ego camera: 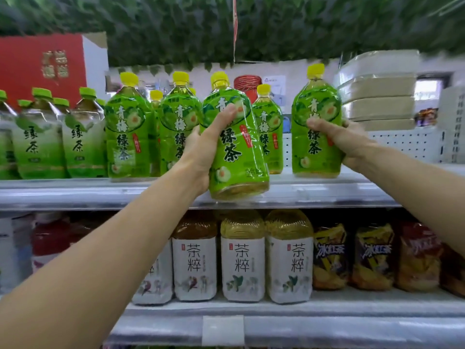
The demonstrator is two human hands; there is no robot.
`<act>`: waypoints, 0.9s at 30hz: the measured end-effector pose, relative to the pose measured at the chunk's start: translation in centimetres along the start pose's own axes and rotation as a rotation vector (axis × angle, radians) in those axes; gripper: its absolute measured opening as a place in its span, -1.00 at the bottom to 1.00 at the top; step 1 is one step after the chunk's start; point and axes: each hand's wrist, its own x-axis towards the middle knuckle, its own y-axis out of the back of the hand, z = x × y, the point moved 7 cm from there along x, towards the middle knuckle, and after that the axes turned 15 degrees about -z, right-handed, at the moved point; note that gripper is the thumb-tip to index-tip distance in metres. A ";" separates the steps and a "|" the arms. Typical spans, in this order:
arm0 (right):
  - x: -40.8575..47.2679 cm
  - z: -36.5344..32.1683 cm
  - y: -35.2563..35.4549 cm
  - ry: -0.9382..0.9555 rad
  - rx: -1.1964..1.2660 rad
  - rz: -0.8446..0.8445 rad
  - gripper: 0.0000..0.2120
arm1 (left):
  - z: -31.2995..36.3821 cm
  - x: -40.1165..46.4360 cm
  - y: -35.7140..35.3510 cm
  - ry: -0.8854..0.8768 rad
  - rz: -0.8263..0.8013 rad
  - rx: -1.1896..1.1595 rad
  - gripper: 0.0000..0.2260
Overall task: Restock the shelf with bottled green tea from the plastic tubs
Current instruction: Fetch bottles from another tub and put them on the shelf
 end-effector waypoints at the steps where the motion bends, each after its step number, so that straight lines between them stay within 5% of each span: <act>1: 0.3 0.4 0.3 -0.017 0.010 -0.012 0.03 | 0.0 0.2 0.1 -0.001 -0.002 0.003 0.16; 4: 0.8 0.3 0.4 -0.066 -0.107 -0.111 -0.18 | 0.5 -0.1 -0.5 -0.002 -0.019 0.040 0.05; 8: 1.6 -0.2 0.8 -0.043 -0.214 -0.159 -0.27 | 0.7 -0.3 -1.8 -0.021 -0.104 0.004 -0.51; 11: 2.8 0.4 1.3 -0.037 -0.239 -0.118 -0.33 | 0.6 -0.4 -1.9 -0.017 -0.115 0.006 -0.53; 15: 5.0 1.5 1.4 -0.055 -0.279 -0.100 -0.65 | 0.5 -0.5 -2.3 -0.024 -0.117 -0.002 -0.56; 18: 6.4 2.3 1.3 -0.094 -0.317 -0.088 -0.58 | 0.4 -0.4 -2.2 -0.018 -0.109 -0.002 -0.56; 22: 8.1 3.6 1.5 -0.132 -0.298 -0.114 -0.19 | 0.3 -0.3 -1.9 -0.012 -0.081 0.026 -0.50; 27: 8.2 3.7 1.3 -0.125 -0.348 -0.129 -0.68 | 0.1 0.1 -1.3 -0.002 -0.047 0.006 0.04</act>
